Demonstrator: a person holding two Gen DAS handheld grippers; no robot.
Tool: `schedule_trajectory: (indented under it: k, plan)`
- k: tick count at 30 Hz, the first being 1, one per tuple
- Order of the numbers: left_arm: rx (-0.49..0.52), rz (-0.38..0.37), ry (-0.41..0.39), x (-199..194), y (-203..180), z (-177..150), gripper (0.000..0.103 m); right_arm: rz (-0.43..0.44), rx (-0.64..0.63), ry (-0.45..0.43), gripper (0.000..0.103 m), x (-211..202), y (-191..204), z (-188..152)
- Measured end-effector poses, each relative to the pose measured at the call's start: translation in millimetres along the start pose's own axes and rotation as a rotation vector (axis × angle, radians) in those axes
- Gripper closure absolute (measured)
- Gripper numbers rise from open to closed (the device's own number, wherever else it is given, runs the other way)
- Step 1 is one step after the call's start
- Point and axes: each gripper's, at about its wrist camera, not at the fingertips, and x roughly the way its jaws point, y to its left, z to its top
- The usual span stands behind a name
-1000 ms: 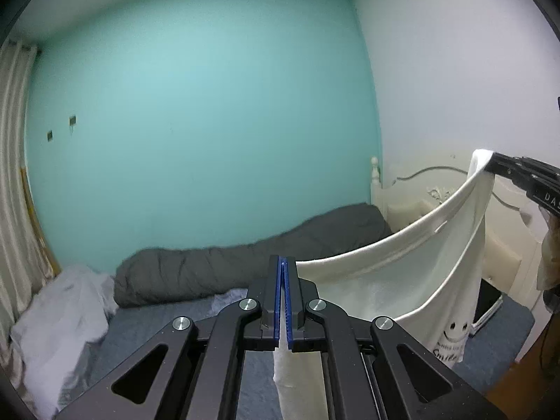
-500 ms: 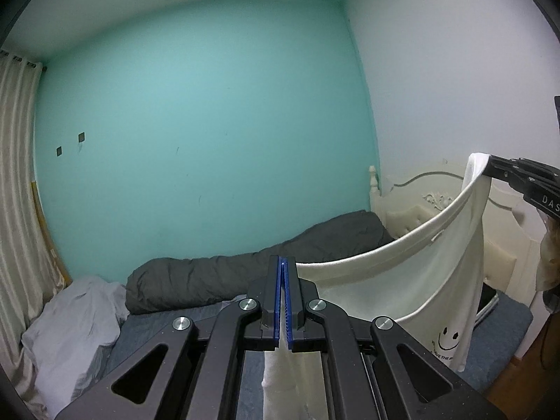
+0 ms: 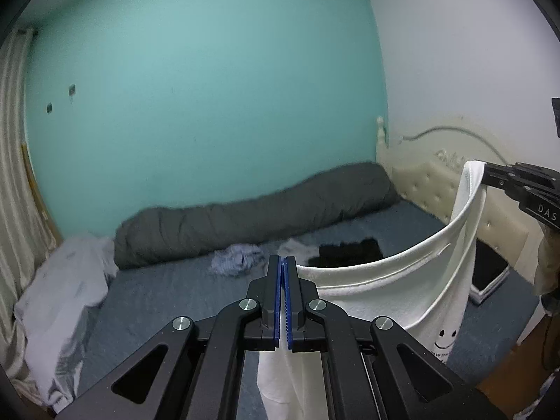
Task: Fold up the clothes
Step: 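Lift the T-shirt up with both tools, stretching it between them, then swing the held T-shirt forward and lower it onto the bed with both tools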
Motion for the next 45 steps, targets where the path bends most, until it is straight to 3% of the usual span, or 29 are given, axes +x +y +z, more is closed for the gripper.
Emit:
schedule_trajectory:
  k: [7,18,25,36,45]
  plan:
    - [-0.025,-0.023,0.121,119,14,-43,0.102,0.027,0.046,0.142,0.101,115,-17,-60]
    - [-0.109,-0.071,0.312,318,40,-143,0.102,0.046,0.123,0.376,0.101,309,-61,-178]
    - [-0.15,-0.096,0.423,433,59,-197,0.102,0.054,0.167,0.48,0.101,412,-80,-247]
    - [-0.207,-0.108,0.515,557,82,-254,0.102,0.047,0.219,0.59,0.101,540,-105,-329]
    - [-0.25,-0.119,0.573,626,94,-283,0.102,0.042,0.228,0.643,0.101,604,-110,-367]
